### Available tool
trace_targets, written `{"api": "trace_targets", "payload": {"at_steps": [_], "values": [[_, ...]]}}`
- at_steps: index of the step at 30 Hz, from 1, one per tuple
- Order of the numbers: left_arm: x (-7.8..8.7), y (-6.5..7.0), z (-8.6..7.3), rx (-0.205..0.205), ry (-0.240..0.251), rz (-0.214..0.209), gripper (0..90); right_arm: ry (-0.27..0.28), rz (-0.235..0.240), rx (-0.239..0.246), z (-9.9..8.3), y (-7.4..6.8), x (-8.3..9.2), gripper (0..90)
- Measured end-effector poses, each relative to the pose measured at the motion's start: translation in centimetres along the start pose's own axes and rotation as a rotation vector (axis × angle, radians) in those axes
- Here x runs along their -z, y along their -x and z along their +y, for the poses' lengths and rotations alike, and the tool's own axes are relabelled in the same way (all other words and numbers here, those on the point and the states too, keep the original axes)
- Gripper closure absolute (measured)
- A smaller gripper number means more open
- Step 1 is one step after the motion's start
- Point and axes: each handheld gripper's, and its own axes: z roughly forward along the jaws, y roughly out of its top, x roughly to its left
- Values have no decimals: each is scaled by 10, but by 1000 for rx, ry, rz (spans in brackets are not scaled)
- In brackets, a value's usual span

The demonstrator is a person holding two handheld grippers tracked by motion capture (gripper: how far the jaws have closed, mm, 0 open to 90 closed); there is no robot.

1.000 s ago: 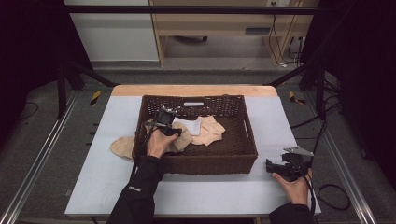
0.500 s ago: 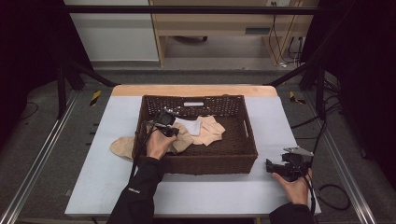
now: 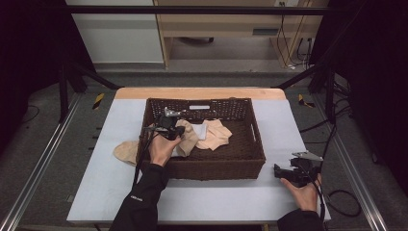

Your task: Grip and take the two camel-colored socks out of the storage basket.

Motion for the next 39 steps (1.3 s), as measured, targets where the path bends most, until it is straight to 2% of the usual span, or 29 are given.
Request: {"api": "trace_targets", "payload": {"at_steps": [2, 4, 5, 7, 8, 9, 12, 15, 18, 20, 23, 27, 28, 29, 32, 33, 34, 35, 36, 37, 39], "values": [[-5, -1, -1, -19, -53, 18, 866, 0, 0, 0, 0, 0, 0, 10], [-7, -2, -1, -32, -56, 35, 760, 0, 0, 0, 0, 0, 0, 10], [-8, -2, -2, -29, -51, 46, 760, 0, 0, 0, 0, 0, 0, 10], [-10, -3, -3, -48, -41, 70, 613, 0, 0, 0, 0, 0, 0, 10], [-12, -4, -3, -51, -44, 72, 525, 0, 0, 0, 0, 0, 0, 10], [-14, -4, -4, -40, -51, 68, 478, 0, 0, 1, 0, 0, 0, 10], [-19, -4, -5, -28, -91, 35, 404, 0, 0, 0, 0, 0, 0, 10], [-23, -1, -5, -42, -131, 29, 428, 0, 0, 0, 0, 0, 0, 10], [-24, 2, -5, -70, -185, 34, 556, 0, 0, 0, 0, 0, 0, 10], [-22, 4, -4, -73, -211, 39, 684, 0, 0, 1, 0, 0, 0, 10], [-18, 5, -3, -80, -216, 36, 778, 0, 0, 1, 0, 0, 0, 10], [-9, 5, -1, -68, -130, 24, 800, 0, 0, 0, 0, 0, 0, 10], [-6, 5, 0, -54, -85, 16, 800, 0, 0, 0, 0, 0, 0, 10], [0, 4, 1, -59, -31, 14, 801, 0, 0, 0, 0, 0, 0, 10], [8, 6, 4, -62, 68, 17, 802, 0, 0, 0, 0, 0, 0, 10], [11, 6, 5, -67, 95, 16, 802, 0, 0, -1, 0, 0, 0, 10], [11, 6, 5, -67, 95, 16, 802, 0, 0, 0, 0, 0, 0, 10], [14, 6, 6, -68, 118, 15, 802, 0, 0, 0, 0, 0, 0, 10], [20, 6, 7, -60, 163, 3, 802, 0, 0, 0, 0, 0, 0, 10], [20, 6, 7, -60, 163, 3, 802, 0, 0, 0, 0, 0, 0, 10], [29, 6, 8, -47, 216, -4, 802, 0, 0, -1, 0, 0, 0, 10]]}}
